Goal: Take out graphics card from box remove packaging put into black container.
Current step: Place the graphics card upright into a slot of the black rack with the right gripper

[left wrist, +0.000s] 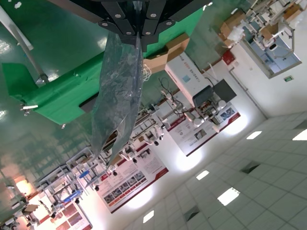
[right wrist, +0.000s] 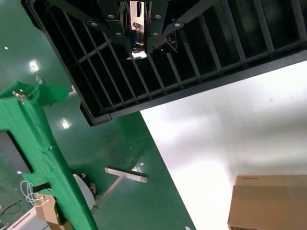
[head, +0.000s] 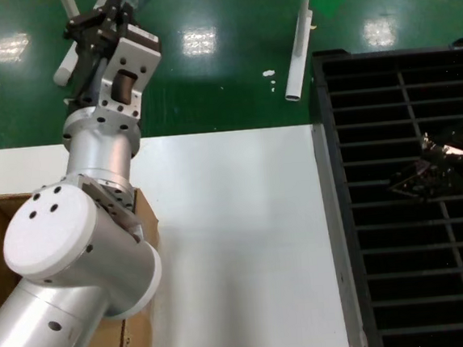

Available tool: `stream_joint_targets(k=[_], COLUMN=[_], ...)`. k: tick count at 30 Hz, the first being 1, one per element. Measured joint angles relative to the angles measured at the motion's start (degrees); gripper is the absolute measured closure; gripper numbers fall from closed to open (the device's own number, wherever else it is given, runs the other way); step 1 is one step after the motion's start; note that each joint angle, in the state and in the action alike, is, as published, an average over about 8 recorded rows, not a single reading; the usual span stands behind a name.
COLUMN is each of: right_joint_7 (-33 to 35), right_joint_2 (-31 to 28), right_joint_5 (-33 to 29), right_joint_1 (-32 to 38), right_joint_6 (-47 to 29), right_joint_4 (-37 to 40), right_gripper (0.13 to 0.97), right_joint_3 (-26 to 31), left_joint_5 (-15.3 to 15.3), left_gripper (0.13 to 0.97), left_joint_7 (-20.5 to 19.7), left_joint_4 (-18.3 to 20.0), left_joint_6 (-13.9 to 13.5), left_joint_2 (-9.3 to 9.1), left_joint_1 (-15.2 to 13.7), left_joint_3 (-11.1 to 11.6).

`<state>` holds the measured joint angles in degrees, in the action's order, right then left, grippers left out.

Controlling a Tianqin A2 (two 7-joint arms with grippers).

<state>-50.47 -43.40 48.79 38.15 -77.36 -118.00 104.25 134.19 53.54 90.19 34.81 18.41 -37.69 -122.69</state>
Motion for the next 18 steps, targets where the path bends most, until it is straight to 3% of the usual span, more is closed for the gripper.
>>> stream_joint_targets(k=[18], right_joint_7=[0.64], right_joint_2=[-1.22], right_joint_5=[3.57], right_joint_1=[0.90], right_joint_6=[-0.54], right_joint_4=[0.00], right_gripper=[0.902], right_joint_3=[-0.69], left_joint_5=[0.45], left_gripper=[0.955], left_joint_7=[1.83], left_joint_4=[-2.17], left_joint_6=[-1.11], left_joint_2=[-2.53], left_joint_1=[-1.69], left_joint_3=[-0.96])
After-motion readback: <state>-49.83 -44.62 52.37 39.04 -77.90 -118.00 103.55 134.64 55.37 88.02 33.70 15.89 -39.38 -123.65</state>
